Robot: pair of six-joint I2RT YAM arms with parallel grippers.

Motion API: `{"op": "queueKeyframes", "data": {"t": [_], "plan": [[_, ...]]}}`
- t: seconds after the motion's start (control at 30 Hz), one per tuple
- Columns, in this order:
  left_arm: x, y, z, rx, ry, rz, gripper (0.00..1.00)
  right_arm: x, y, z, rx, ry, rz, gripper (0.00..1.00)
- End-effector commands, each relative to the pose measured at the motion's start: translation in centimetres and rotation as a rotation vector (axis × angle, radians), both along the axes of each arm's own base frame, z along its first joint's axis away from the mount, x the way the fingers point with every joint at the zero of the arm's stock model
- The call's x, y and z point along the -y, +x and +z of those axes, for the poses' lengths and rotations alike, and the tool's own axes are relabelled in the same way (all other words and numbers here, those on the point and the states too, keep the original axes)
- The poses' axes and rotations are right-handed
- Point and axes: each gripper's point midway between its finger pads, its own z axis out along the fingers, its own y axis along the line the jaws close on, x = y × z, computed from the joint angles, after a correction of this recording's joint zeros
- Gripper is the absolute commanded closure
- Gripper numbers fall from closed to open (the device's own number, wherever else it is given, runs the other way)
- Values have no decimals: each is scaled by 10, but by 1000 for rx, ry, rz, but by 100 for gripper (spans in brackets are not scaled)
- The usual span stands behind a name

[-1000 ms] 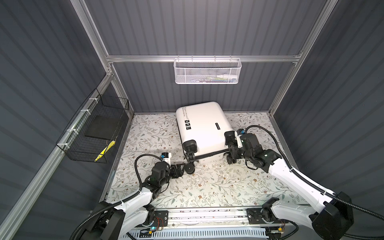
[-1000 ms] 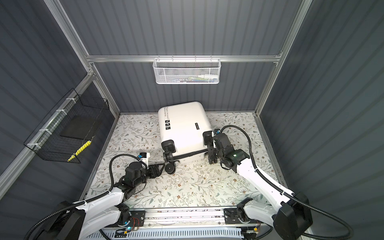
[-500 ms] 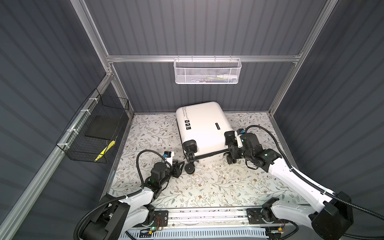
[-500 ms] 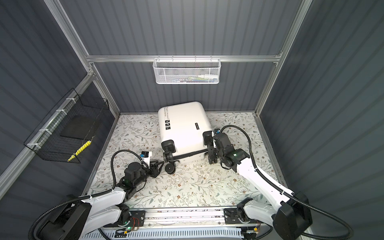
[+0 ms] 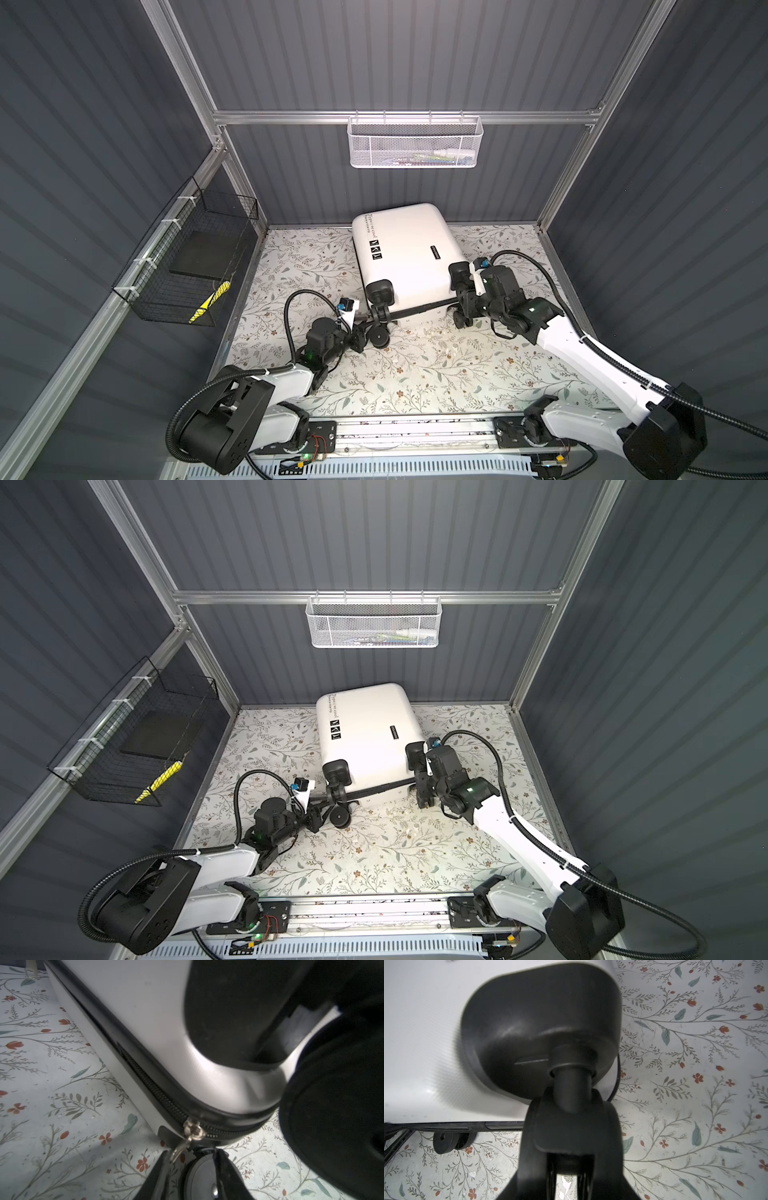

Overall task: Pack the luggage
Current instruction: 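Lower the left gripper to the zipper pull beside the near wheel and grasp it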

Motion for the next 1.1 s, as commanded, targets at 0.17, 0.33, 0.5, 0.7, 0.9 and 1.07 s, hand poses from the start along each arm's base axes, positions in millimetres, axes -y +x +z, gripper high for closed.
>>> {"op": "queueKeyframes", "data": {"t": [0.17,0.33,0.5,0.7,0.9,1.07], "plan": [[12,5,15,83,11,-65,67,6,-1,-6,-35,-15,-29,98],[8,10,14,88,26,-39,68,7,-2,-7,-39,-19,-29,98],[-4,17,13,93,52,39,67,7,-2,-8,-39,-22,-28,98],[-10,19,16,111,68,65,69,8,-2,-8,-38,-25,-26,98],[-6,22,14,103,80,40,76,7,-1,-9,-41,-23,-26,98],[-2,26,13,104,75,26,76,6,-1,-11,-45,-22,-24,98]]}}
